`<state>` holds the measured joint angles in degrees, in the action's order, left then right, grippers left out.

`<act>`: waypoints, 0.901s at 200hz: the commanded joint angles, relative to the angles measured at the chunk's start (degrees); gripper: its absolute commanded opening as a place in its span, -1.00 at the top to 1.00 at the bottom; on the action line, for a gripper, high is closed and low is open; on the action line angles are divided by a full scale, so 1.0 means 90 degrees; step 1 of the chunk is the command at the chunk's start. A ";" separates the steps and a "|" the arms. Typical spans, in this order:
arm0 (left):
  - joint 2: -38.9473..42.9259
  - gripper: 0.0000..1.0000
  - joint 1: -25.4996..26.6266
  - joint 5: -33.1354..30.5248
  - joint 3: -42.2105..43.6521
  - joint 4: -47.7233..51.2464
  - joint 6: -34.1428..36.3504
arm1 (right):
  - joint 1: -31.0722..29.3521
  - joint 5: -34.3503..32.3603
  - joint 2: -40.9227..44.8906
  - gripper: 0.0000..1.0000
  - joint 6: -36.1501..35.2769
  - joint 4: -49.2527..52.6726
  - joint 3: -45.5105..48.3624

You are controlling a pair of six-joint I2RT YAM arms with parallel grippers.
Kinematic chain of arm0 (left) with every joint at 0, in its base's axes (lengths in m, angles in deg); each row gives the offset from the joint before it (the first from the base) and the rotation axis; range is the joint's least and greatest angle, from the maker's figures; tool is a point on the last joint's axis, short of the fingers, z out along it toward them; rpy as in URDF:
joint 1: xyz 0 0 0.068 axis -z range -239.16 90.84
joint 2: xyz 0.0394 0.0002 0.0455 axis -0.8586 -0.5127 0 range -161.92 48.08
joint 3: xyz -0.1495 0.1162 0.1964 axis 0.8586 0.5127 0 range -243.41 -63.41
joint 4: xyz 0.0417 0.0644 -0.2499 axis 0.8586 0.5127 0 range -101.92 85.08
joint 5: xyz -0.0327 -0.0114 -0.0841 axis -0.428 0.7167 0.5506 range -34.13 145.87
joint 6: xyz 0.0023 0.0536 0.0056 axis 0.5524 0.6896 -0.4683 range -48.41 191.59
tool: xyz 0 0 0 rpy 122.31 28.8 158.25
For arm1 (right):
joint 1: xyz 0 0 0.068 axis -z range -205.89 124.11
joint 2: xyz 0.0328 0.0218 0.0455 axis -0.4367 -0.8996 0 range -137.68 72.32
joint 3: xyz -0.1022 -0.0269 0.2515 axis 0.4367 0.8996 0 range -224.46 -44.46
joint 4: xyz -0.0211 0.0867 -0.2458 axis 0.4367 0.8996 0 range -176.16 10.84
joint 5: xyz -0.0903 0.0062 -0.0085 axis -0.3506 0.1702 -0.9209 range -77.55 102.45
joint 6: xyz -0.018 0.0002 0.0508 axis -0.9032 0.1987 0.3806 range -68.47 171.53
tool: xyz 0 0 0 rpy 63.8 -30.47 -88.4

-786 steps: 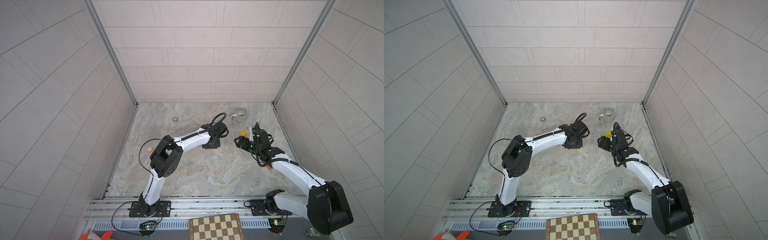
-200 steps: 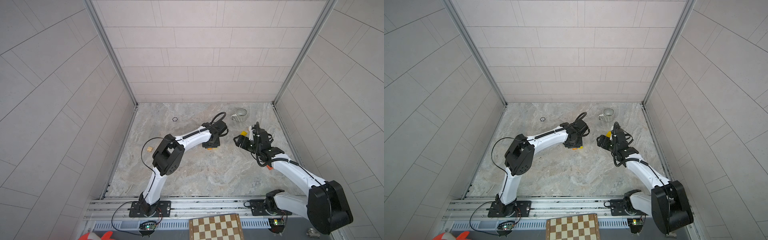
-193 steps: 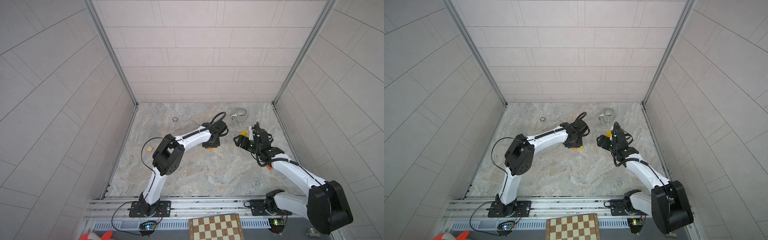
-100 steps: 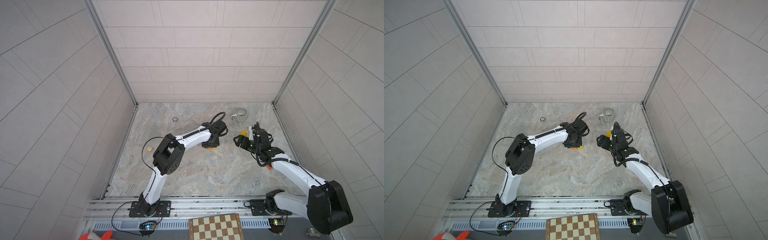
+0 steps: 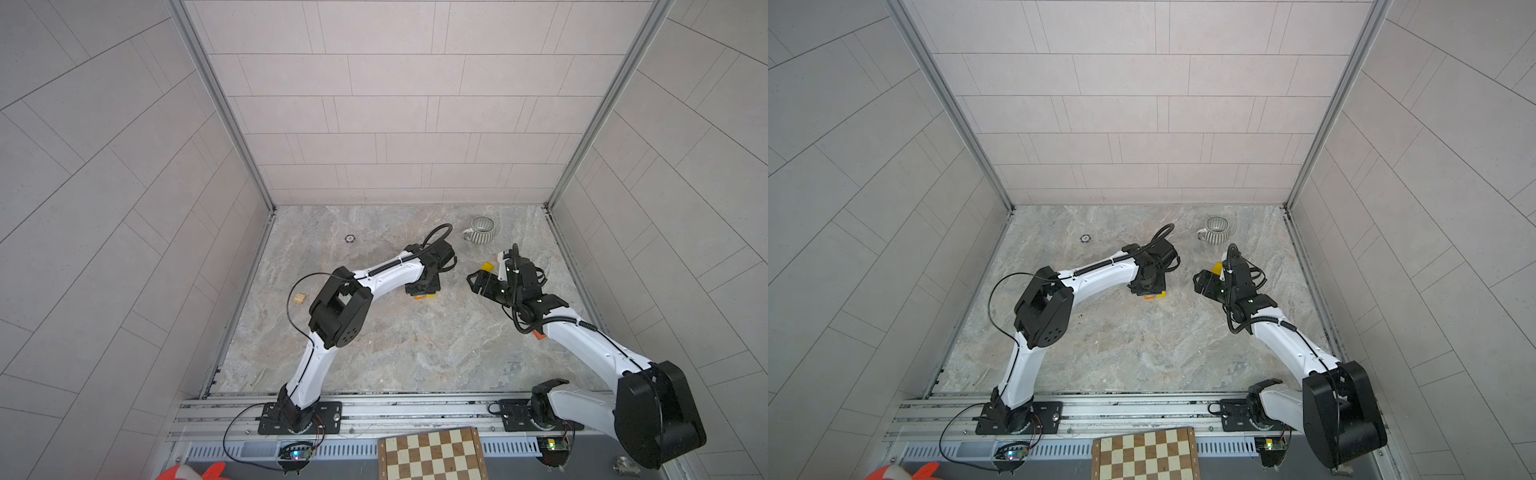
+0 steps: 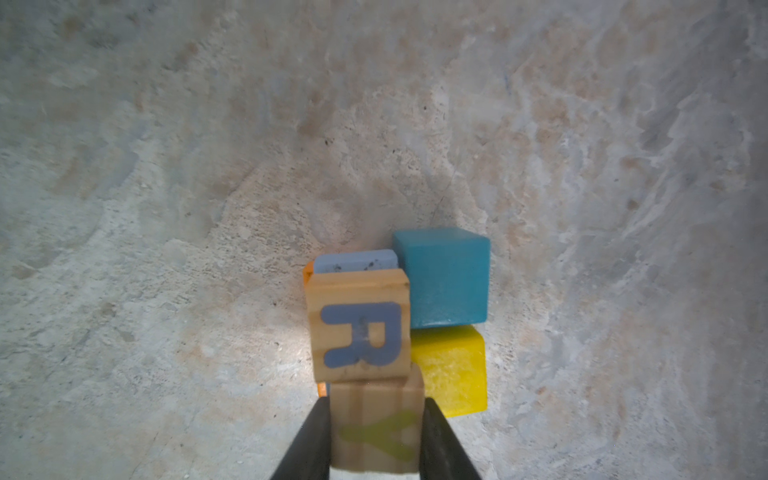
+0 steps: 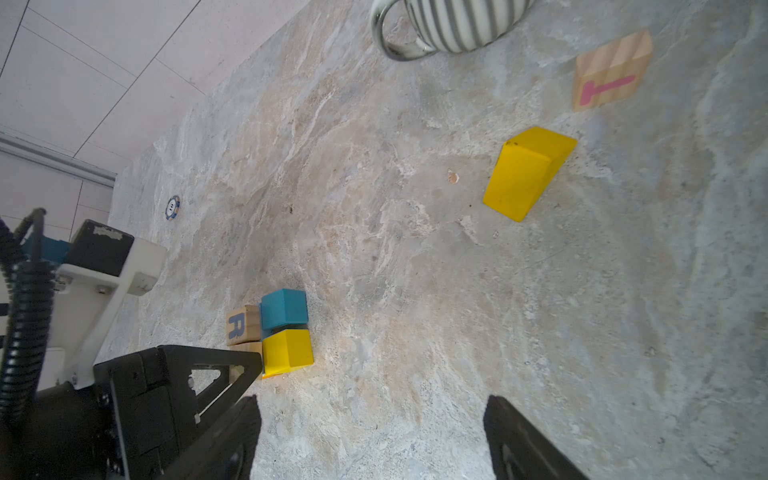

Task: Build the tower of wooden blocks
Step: 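Lower the Y cube beside the R cube and open the left gripper, then raise the left gripper back while the right gripper moves toward the red bar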

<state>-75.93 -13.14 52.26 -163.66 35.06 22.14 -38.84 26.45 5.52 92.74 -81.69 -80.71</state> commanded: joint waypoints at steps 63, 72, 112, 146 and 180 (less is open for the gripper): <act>-0.0023 -0.11 -0.0035 -0.0093 -0.0068 0.0179 0.0048 | 0.0033 -0.0012 0.0041 -0.73 0.0099 -0.0001 0.0044; -0.0013 -0.19 -0.0035 -0.0120 -0.0046 0.0167 0.0045 | 0.0027 0.0005 0.0050 -0.73 0.0090 -0.0008 0.0048; 0.0094 -0.46 -0.0035 -0.0191 -0.0042 0.0197 0.0065 | 0.0033 0.0066 0.0075 -0.74 0.0019 -0.0032 0.0046; 0.0498 -0.78 -0.0035 -0.0339 0.0210 0.0159 0.0159 | 0.0033 -0.0018 0.0156 -0.80 -0.0315 0.0012 0.0047; 0.1300 -1.00 -0.0034 -0.0467 0.0861 -0.0187 0.0306 | 0.0146 -0.0444 0.0197 -0.80 -0.0631 0.0736 -0.0196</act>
<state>-71.32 -13.14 50.27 -159.35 34.47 23.60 -38.52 26.04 6.08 89.81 -80.38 -80.77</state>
